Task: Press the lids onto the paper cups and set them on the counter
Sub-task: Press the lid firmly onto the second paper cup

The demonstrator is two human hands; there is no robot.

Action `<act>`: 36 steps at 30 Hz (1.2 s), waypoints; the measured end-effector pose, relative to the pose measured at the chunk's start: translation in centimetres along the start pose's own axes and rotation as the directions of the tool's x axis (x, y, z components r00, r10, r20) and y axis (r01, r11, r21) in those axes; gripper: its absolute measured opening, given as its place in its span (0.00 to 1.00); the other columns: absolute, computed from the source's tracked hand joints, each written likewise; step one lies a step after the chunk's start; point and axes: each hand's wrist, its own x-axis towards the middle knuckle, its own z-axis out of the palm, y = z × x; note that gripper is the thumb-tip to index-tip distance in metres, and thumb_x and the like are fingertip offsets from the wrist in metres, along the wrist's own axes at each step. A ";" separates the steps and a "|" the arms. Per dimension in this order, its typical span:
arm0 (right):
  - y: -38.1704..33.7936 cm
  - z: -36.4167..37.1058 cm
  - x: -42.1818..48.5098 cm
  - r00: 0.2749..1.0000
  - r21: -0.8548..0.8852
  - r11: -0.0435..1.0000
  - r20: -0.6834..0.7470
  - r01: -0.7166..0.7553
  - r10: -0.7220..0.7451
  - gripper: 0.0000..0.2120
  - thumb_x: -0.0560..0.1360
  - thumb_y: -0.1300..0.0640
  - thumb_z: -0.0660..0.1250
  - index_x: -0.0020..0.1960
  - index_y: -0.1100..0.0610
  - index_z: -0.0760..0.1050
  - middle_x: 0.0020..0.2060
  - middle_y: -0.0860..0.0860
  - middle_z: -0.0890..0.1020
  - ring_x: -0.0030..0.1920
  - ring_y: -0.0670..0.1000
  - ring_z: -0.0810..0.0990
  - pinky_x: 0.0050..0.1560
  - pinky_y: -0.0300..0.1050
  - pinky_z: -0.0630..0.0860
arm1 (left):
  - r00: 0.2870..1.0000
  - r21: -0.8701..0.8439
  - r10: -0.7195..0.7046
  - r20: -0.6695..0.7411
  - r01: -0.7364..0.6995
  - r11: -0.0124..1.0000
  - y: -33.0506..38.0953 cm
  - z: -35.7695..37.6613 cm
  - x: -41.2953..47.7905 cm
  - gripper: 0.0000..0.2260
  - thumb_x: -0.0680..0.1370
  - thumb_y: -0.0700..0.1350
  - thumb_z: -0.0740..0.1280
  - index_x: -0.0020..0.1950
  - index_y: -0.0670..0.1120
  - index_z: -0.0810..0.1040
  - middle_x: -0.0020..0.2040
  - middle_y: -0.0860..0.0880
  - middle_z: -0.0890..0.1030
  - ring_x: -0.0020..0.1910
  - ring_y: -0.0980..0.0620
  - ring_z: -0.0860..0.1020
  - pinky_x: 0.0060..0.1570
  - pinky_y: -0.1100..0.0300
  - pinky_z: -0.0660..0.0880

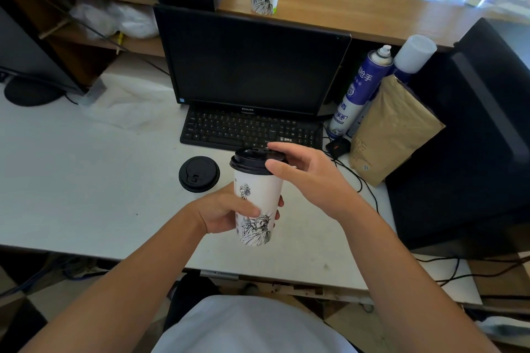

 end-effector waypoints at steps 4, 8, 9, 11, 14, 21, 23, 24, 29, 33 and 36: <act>0.1 0.2 -0.1 1.000 0.044 0.999 -0.030 0.007 -0.006 0.23 0.77 0.45 0.71 0.70 0.48 0.76 0.59 0.41 0.82 0.61 0.41 0.79 0.63 0.41 0.76 | 0.999 -0.004 0.005 -0.038 -0.006 1.000 0.1 0.4 0.0 0.22 0.64 0.37 0.73 0.58 0.44 0.81 0.52 0.43 0.83 0.51 0.42 0.82 0.56 0.42 0.79; 0.3 0.2 -0.1 0.998 0.039 0.999 -0.060 0.002 0.001 0.22 0.77 0.46 0.71 0.70 0.48 0.76 0.60 0.40 0.82 0.60 0.38 0.79 0.57 0.34 0.74 | 0.990 0.036 0.007 -0.140 -0.002 0.999 0.1 0.9 -0.1 0.27 0.62 0.39 0.75 0.61 0.43 0.78 0.50 0.43 0.84 0.51 0.43 0.83 0.54 0.46 0.80; 0.4 0.2 -0.1 0.998 0.036 0.999 -0.061 -0.001 0.004 0.22 0.77 0.47 0.71 0.70 0.47 0.76 0.60 0.40 0.82 0.60 0.38 0.79 0.56 0.33 0.73 | 0.989 0.040 0.002 -0.147 0.004 0.999 0.2 0.9 0.0 0.27 0.62 0.39 0.75 0.61 0.43 0.78 0.50 0.44 0.85 0.50 0.43 0.83 0.54 0.46 0.80; 0.6 0.2 -0.2 0.998 0.049 0.999 -0.067 -0.003 0.006 0.22 0.77 0.47 0.70 0.70 0.47 0.76 0.59 0.40 0.82 0.60 0.39 0.79 0.59 0.36 0.74 | 0.988 0.042 -0.008 -0.155 0.015 0.999 0.2 1.2 0.0 0.27 0.62 0.39 0.75 0.60 0.42 0.78 0.50 0.44 0.85 0.50 0.44 0.84 0.53 0.47 0.81; 0.7 0.0 -0.1 0.998 0.062 0.998 -0.068 -0.001 0.006 0.22 0.77 0.47 0.70 0.70 0.47 0.76 0.58 0.39 0.82 0.60 0.39 0.79 0.60 0.37 0.75 | 0.985 0.041 -0.006 -0.171 0.013 0.999 0.2 1.4 0.2 0.28 0.62 0.39 0.76 0.61 0.42 0.78 0.51 0.43 0.84 0.50 0.44 0.84 0.52 0.47 0.80; 0.7 0.1 0.0 0.997 0.039 0.999 -0.072 0.017 -0.014 0.24 0.79 0.45 0.68 0.73 0.48 0.73 0.61 0.42 0.81 0.61 0.40 0.78 0.58 0.35 0.74 | 0.974 0.062 0.006 -0.225 0.008 0.998 0.8 1.9 0.3 0.28 0.61 0.40 0.77 0.61 0.44 0.78 0.49 0.45 0.85 0.50 0.46 0.84 0.51 0.50 0.81; 1.0 0.3 -0.2 0.995 0.109 0.994 -0.095 0.024 -0.014 0.23 0.79 0.46 0.68 0.73 0.46 0.72 0.60 0.41 0.81 0.60 0.41 0.79 0.60 0.40 0.77 | 0.975 0.083 0.005 -0.221 0.014 0.996 1.1 1.9 0.4 0.28 0.61 0.39 0.77 0.61 0.45 0.78 0.49 0.45 0.85 0.50 0.46 0.84 0.51 0.51 0.81; 1.2 0.4 -0.4 0.995 0.173 0.985 -0.100 0.019 -0.002 0.23 0.79 0.46 0.68 0.73 0.46 0.71 0.60 0.41 0.82 0.59 0.41 0.80 0.61 0.42 0.78 | 0.977 0.085 -0.001 -0.212 0.019 0.996 1.3 1.9 0.4 0.27 0.62 0.38 0.76 0.61 0.45 0.78 0.49 0.45 0.85 0.50 0.46 0.84 0.51 0.51 0.82; 3.0 1.4 -1.0 0.999 0.338 0.941 0.047 -0.029 0.014 0.31 0.76 0.53 0.73 0.76 0.49 0.67 0.64 0.47 0.82 0.64 0.47 0.80 0.62 0.50 0.79 | 0.984 0.034 -0.010 -0.178 0.016 0.999 1.1 1.7 0.4 0.27 0.64 0.38 0.76 0.63 0.45 0.79 0.52 0.43 0.85 0.52 0.45 0.84 0.52 0.50 0.82; 4.2 1.7 -0.8 0.998 0.409 0.911 0.047 -0.056 0.040 0.28 0.72 0.60 0.78 0.69 0.51 0.74 0.61 0.49 0.84 0.63 0.50 0.82 0.62 0.51 0.80 | 0.977 0.162 0.039 -0.211 -0.004 0.987 0.6 2.2 0.9 0.24 0.69 0.33 0.72 0.65 0.44 0.79 0.54 0.43 0.85 0.55 0.47 0.83 0.53 0.52 0.80; 5.1 2.0 -0.7 0.995 0.459 0.883 0.033 -0.101 0.097 0.27 0.68 0.61 0.80 0.65 0.53 0.77 0.58 0.51 0.85 0.60 0.52 0.83 0.59 0.52 0.81 | 0.949 0.318 0.100 -0.300 0.001 0.948 0.2 2.3 1.6 0.26 0.68 0.35 0.75 0.65 0.45 0.79 0.54 0.45 0.86 0.55 0.48 0.84 0.52 0.55 0.81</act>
